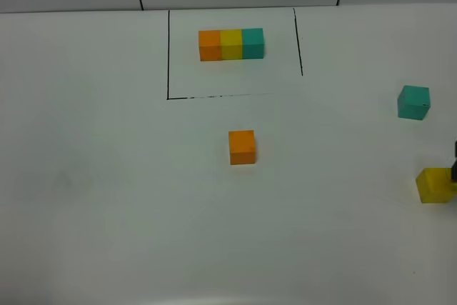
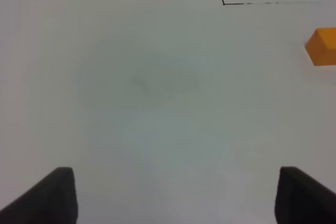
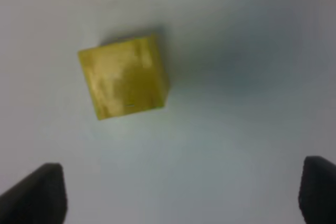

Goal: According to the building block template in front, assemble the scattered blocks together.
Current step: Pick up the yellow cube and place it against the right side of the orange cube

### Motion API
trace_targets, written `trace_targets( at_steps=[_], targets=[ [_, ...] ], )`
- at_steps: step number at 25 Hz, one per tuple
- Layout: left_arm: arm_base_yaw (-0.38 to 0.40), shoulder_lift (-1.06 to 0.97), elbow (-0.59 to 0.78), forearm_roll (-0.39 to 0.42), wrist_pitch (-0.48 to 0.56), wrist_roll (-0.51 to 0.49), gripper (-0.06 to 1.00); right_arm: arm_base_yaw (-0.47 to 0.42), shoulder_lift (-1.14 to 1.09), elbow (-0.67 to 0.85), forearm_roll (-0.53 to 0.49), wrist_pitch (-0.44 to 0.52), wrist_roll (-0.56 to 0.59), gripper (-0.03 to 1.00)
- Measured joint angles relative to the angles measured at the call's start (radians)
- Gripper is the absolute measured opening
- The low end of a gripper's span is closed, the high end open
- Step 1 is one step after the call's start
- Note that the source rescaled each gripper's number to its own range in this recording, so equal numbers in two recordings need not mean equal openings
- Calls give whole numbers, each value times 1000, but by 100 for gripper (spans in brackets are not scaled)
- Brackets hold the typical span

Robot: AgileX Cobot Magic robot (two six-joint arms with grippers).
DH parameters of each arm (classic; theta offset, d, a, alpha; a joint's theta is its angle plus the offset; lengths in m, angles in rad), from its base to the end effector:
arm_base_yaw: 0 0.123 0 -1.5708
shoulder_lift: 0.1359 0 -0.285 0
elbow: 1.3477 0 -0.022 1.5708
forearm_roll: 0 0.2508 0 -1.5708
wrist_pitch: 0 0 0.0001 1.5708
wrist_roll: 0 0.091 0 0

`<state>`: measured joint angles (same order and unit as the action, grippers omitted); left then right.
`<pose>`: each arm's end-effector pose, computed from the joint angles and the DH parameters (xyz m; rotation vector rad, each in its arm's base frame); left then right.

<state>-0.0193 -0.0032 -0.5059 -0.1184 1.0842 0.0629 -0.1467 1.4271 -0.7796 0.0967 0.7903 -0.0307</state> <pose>-0.0075 -0.0094 0.2775 0.0922 2.0528 -0.1149 0.2402 -0.0292 0.2048 0.2568 2.9033 0.0822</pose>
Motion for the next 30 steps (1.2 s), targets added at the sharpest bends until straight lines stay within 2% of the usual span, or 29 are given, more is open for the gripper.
trace_targets(
  at_steps=[4, 6, 11, 15, 18, 22, 24, 25, 26, 28, 29, 30],
  targets=[
    [0, 0, 0, 0, 0, 0, 98, 0, 123, -9, 125, -26, -132, 89],
    [0, 0, 0, 0, 0, 0, 98, 0, 156, -21, 148, -36, -164, 90],
    [0, 0, 0, 0, 0, 0, 98, 3, 195, -29, 148, -69, -178, 90],
    [0, 0, 0, 0, 0, 0, 98, 53, 227, -29, 88, -109, -174, 90],
    [0, 0, 0, 0, 0, 0, 98, 92, 269, -30, 45, -142, -124, 90],
    [0, 0, 0, 0, 0, 0, 98, 96, 319, -30, 21, -167, -96, 89],
    [0, 0, 0, 0, 0, 0, 98, 99, 331, -30, 20, -176, -91, 82],
    [0, 0, 0, 0, 0, 0, 98, 99, 333, -30, 20, -180, -89, 74],
    [0, 0, 0, 0, 0, 0, 98, 99, 335, -30, 20, -181, -88, 63],
    [0, 0, 0, 0, 0, 0, 98, 99, 335, -30, 20, -183, -86, 32],
    [0, 0, 0, 0, 0, 0, 98, 99, 335, -31, 20, -182, -86, 9],
    [0, 0, 0, 0, 0, 0, 98, 100, 335, -38, 20, -174, -88, 1]
  ],
)
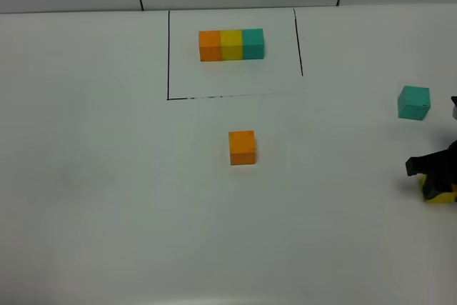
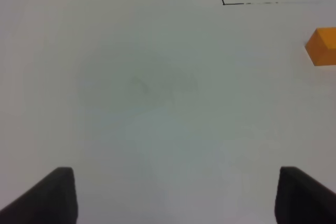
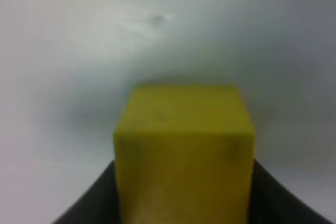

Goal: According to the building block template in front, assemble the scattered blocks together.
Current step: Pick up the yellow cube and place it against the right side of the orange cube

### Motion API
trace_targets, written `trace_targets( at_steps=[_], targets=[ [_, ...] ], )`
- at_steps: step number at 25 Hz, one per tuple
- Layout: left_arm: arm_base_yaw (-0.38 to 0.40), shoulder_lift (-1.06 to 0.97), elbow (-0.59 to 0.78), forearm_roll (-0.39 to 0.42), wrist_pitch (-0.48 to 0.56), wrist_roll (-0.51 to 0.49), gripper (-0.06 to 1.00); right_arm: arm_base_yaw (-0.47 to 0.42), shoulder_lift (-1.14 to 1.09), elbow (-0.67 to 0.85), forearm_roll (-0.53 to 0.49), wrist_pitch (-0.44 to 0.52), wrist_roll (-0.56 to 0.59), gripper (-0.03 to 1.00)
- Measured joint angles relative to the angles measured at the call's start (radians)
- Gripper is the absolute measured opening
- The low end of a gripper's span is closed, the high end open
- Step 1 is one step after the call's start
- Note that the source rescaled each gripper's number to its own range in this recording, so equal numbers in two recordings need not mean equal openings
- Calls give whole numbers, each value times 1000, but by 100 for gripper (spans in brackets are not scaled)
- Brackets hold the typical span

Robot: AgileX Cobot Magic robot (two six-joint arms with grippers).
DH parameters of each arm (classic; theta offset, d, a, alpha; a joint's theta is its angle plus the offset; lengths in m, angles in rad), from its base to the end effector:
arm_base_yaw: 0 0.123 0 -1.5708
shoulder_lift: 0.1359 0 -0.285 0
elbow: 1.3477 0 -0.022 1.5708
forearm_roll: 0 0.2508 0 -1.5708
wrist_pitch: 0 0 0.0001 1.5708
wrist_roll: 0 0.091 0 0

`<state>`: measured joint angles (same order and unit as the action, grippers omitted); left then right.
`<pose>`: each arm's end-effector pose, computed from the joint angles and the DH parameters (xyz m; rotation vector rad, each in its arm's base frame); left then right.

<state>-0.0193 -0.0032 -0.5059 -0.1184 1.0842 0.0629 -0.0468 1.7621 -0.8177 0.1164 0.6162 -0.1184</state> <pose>-0.0075 -0.0094 0.2775 0.0922 2.0528 -0.1149 0.2814 -0.0071 0.1273 0.0306 3.0371 0.0966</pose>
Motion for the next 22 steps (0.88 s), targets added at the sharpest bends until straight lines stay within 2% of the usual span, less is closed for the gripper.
trace_targets(
  at_steps=[3, 6, 10, 12, 16, 22],
  targets=[
    [0, 0, 0, 0, 0, 0, 98, 25, 0, -29, -7, 40, -61, 1],
    [0, 0, 0, 0, 0, 0, 98, 114, -1, -87, -10, 98, -190, 1],
    [0, 0, 0, 0, 0, 0, 98, 242, 1, -200, -58, 179, -419, 1],
    [0, 0, 0, 0, 0, 0, 98, 299, 18, -261, -93, 221, -570, 1],
    [0, 0, 0, 0, 0, 0, 98, 377, 116, -388, -103, 307, -799, 1],
    [0, 0, 0, 0, 0, 0, 98, 441, 272, -612, -104, 416, -859, 1]
  ],
)
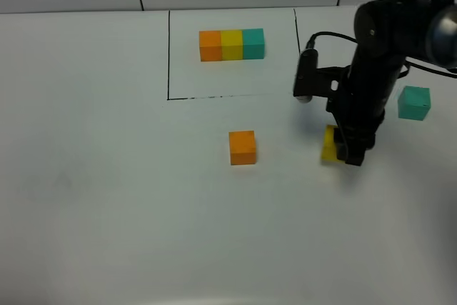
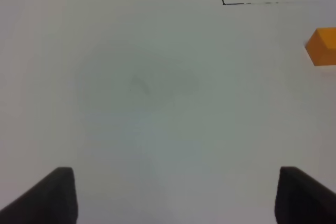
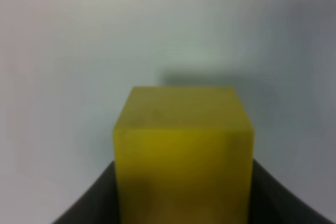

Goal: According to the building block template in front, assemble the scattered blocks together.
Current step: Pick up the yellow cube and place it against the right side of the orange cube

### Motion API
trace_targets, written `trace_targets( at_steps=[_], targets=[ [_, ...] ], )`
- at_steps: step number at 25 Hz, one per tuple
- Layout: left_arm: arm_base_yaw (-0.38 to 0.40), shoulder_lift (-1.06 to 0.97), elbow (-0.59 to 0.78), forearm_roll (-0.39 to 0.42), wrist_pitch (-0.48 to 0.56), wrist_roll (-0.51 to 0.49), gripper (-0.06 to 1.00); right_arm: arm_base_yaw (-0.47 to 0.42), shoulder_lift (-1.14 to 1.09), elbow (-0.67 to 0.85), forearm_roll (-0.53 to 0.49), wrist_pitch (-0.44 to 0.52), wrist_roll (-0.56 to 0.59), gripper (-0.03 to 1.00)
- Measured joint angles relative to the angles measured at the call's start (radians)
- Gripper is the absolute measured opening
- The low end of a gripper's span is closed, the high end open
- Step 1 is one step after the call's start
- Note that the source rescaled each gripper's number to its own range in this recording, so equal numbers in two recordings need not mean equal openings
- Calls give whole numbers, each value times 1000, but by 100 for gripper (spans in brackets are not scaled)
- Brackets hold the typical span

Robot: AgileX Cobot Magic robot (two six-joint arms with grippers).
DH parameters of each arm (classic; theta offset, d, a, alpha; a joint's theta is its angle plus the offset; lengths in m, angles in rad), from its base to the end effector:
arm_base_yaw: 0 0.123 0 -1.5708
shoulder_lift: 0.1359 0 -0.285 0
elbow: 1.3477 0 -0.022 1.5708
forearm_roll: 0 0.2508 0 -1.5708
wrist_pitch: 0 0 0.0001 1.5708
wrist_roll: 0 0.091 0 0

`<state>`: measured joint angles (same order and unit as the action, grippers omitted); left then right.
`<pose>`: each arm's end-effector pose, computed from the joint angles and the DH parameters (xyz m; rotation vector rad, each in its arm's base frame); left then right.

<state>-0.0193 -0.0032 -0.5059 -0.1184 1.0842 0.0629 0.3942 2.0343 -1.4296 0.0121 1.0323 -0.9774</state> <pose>-0.0075 -0.0094 0.2775 0.0922 2.0528 -0.1149 0.3611 0.1512 0.1624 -1.9675 2.4194 0.0062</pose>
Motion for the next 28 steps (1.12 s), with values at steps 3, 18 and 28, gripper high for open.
trace_targets(
  at_steps=[3, 18, 28],
  targets=[
    [0, 0, 0, 0, 0, 0, 98, 30, 49, -91, -1, 28, -3, 1],
    [0, 0, 0, 0, 0, 0, 98, 130, 221, -297, -5, 118, -39, 1],
    [0, 0, 0, 0, 0, 0, 98, 158, 238, -297, -2, 77, -28, 1]
  ],
)
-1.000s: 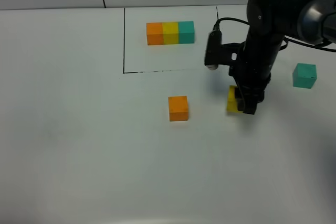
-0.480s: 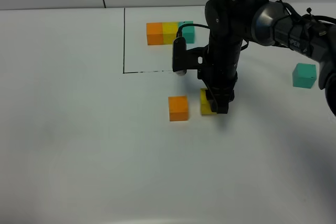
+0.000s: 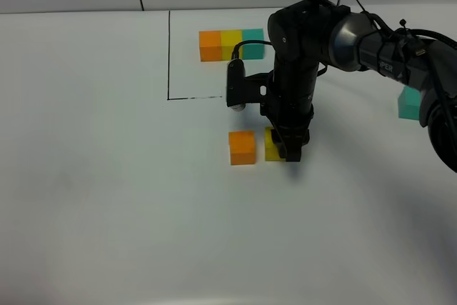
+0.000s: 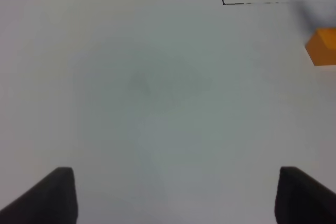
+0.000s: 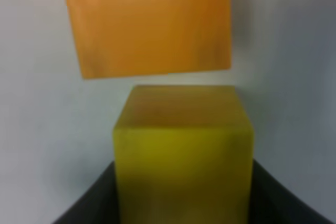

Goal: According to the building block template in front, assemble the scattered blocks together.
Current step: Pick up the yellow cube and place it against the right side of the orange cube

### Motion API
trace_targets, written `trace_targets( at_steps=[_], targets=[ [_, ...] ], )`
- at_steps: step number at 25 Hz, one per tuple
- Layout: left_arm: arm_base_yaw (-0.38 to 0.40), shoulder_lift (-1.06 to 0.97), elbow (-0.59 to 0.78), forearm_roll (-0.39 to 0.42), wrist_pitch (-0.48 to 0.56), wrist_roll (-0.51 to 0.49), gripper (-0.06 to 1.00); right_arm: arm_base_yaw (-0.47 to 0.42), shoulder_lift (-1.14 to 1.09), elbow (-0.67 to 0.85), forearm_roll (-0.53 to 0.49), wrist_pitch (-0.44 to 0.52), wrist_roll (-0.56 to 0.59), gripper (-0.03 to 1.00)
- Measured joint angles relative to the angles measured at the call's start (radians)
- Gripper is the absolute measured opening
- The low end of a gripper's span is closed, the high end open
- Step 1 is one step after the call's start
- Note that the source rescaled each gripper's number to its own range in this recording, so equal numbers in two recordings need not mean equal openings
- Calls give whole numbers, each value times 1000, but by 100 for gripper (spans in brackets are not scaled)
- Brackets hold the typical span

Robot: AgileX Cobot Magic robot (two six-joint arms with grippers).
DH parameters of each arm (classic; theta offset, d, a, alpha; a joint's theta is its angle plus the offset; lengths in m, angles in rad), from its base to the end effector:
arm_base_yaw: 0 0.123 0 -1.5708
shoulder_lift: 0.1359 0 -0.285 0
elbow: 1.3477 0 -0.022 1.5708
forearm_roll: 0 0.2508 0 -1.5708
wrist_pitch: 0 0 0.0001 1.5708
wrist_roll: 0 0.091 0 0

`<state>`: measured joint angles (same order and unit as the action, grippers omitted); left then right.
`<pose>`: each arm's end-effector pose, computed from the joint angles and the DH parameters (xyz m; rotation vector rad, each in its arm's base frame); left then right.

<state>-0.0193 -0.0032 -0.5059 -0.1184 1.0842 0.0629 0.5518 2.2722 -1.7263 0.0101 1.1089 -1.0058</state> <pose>-0.0075 -0.0094 0.2775 0.0922 2.0528 -0.1149 0.3798 0.2348 0.1315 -2.1981 2.2373 0.0127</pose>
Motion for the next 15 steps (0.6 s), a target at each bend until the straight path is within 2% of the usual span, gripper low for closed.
trace_targets(
  at_steps=[15],
  targets=[
    [0, 0, 0, 0, 0, 0, 98, 36, 10, 0, 3, -19, 28, 1]
  ],
)
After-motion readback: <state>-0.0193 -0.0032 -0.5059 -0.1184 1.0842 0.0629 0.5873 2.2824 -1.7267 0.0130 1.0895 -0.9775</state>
